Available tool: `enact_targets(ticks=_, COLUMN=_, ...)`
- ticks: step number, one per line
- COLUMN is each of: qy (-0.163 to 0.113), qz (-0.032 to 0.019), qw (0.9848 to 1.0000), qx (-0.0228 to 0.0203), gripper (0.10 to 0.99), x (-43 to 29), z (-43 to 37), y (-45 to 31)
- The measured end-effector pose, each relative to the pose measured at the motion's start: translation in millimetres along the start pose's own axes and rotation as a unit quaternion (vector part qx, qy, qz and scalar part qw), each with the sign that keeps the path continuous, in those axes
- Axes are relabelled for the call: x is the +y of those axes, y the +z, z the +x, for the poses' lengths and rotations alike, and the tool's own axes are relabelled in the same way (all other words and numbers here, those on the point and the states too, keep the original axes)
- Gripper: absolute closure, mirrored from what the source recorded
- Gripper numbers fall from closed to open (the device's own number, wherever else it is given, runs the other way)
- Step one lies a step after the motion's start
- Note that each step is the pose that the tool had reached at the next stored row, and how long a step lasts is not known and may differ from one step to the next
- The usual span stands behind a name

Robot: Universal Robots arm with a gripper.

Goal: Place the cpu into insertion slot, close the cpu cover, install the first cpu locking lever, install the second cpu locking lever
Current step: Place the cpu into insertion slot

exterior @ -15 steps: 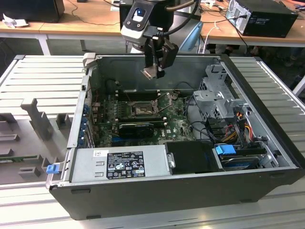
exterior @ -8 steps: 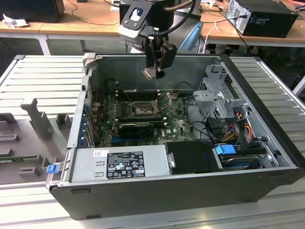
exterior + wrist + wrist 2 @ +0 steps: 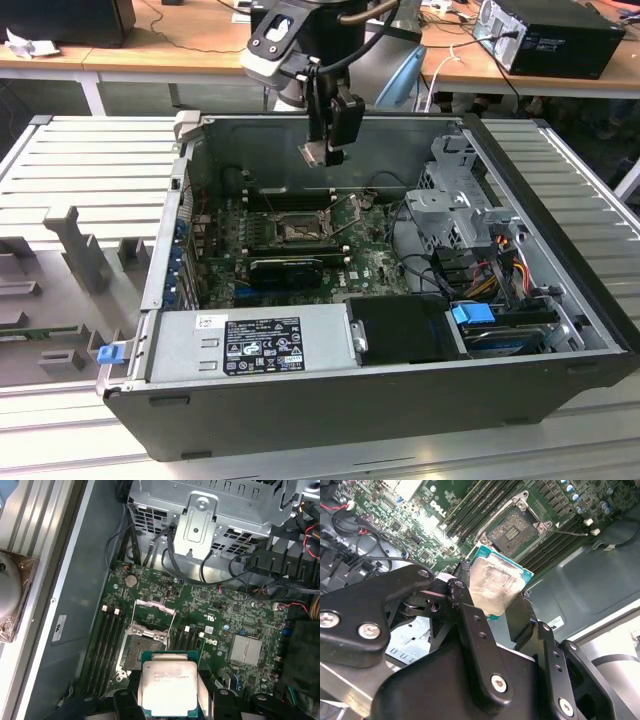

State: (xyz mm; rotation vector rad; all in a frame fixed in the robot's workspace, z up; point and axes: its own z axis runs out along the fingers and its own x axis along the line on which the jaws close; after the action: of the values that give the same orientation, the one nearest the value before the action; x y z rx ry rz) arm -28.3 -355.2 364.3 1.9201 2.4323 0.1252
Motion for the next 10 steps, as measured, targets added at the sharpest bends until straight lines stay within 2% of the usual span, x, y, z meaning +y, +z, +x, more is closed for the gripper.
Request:
enact_targets(ticks=5, qy=0.027, qz=-0.0005, qw=0.9996, qx=-0.0024, gripper=0.561, x=0.0, z=0.0, y=0.1)
enact_targets(ticks=10, qy=0.062, qz=-0.0011, qw=0.9981, qx=-0.0054, gripper=0.561, x=0.0, z=0.0, y=0.4)
